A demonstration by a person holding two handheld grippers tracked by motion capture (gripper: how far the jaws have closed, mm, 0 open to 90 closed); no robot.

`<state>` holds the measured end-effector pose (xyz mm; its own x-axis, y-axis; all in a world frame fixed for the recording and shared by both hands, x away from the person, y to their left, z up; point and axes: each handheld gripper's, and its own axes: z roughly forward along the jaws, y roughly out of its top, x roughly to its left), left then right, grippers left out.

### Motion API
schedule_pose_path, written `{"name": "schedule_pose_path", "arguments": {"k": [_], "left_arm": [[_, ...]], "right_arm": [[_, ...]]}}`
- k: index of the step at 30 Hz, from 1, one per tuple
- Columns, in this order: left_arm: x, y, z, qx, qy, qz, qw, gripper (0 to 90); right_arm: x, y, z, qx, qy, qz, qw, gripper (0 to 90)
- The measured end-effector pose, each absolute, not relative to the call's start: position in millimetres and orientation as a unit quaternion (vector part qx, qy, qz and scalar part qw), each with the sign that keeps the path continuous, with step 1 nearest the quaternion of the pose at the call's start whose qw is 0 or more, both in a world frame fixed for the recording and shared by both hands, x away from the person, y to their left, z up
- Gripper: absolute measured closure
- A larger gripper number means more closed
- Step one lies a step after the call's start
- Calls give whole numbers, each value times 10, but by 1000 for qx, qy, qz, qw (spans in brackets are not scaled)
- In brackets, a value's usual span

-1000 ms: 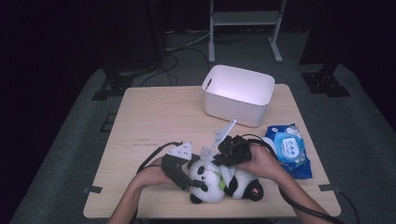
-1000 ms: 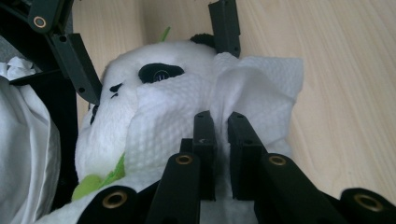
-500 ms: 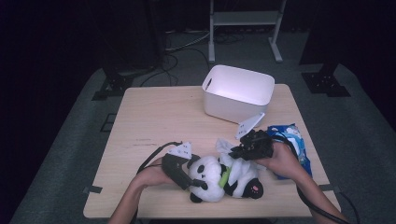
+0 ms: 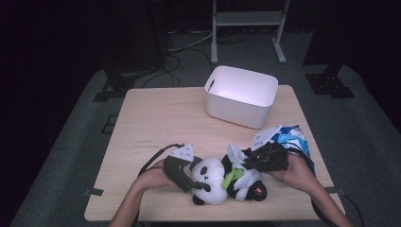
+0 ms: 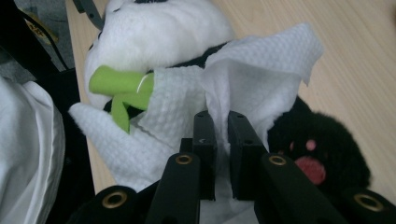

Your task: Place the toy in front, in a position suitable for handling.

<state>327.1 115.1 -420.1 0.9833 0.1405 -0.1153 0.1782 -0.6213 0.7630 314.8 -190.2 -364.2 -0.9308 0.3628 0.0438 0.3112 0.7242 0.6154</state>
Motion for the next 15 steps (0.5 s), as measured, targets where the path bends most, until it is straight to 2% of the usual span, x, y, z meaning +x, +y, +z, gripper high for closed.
{"name": "schedule_pose_path", "arguments": {"k": [15], "left_arm": [[3278,1156,-4197,901,88,-23,425,75]], "right_arm": [[3078,-2134,-3755,210,917,339,26,820]]}}
